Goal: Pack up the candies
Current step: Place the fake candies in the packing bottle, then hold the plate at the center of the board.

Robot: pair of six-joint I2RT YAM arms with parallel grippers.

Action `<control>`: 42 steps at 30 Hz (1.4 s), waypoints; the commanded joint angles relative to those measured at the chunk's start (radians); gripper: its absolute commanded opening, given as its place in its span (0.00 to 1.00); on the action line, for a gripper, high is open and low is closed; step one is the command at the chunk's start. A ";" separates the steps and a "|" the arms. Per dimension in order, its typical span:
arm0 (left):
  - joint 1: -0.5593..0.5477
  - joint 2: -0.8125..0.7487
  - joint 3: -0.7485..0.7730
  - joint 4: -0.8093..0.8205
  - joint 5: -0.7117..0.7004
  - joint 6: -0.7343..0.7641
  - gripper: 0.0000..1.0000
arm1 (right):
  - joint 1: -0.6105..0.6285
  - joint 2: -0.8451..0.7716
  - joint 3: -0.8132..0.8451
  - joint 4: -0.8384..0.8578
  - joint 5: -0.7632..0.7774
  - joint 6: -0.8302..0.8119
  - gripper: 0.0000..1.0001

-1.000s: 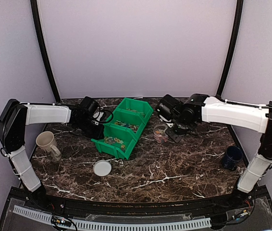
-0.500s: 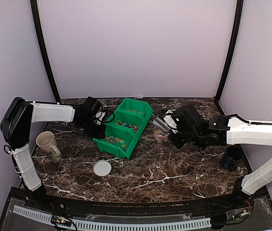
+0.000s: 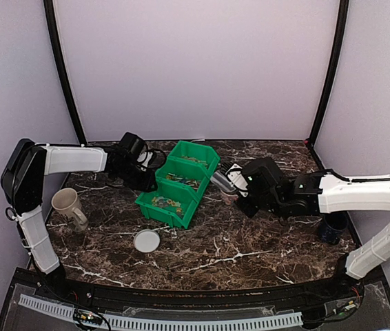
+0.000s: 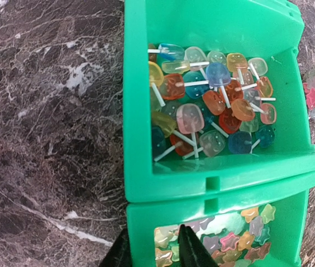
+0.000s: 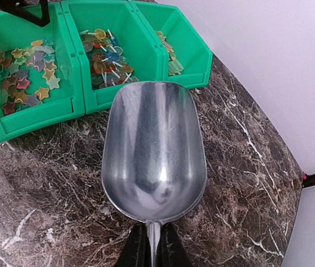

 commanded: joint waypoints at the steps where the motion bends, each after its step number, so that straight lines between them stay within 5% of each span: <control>1: 0.001 -0.037 0.023 0.020 0.017 0.003 0.33 | 0.015 0.005 0.032 0.032 0.016 -0.010 0.00; 21: 0.001 -0.118 0.050 0.054 0.095 0.041 0.54 | 0.015 -0.023 -0.008 0.071 0.020 0.001 0.00; 42: 0.005 0.215 0.391 -0.065 -0.029 0.037 0.54 | 0.032 -0.059 -0.038 0.064 0.020 0.047 0.00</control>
